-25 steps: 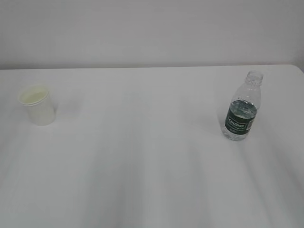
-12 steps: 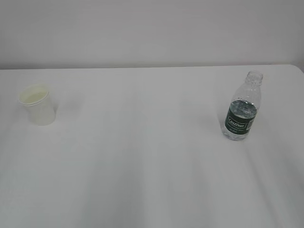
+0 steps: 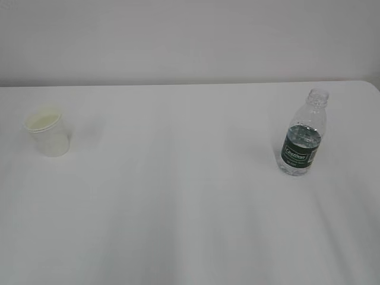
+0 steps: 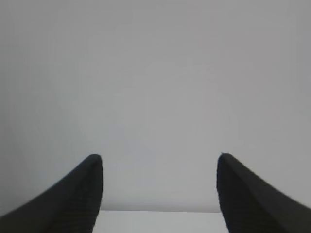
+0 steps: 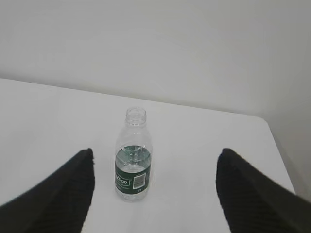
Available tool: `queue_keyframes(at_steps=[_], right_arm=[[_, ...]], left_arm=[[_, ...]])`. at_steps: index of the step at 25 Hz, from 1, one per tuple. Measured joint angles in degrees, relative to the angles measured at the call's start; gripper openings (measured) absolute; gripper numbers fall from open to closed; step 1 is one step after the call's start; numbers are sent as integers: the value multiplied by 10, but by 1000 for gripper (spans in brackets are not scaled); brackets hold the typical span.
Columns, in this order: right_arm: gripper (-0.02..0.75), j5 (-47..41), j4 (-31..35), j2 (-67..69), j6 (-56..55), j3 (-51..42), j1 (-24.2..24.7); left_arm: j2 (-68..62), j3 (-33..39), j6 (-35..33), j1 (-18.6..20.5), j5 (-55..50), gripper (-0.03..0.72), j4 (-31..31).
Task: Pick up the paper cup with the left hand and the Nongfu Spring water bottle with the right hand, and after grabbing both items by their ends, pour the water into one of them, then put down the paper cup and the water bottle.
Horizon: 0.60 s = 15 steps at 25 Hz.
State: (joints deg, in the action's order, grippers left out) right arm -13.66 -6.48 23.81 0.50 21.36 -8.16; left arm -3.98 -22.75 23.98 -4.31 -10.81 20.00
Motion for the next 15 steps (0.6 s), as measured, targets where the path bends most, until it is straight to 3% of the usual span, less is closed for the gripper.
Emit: queue_keyframes(at_steps=[10, 15], right_arm=[[593, -110, -7, -37, 0, 42, 0], [593, -149, -8, -39, 0, 47, 0]], left_arm=[[14, -44, -40, -9, -128, 524, -21], [14, -76, -167, -10, -250, 524, -114]])
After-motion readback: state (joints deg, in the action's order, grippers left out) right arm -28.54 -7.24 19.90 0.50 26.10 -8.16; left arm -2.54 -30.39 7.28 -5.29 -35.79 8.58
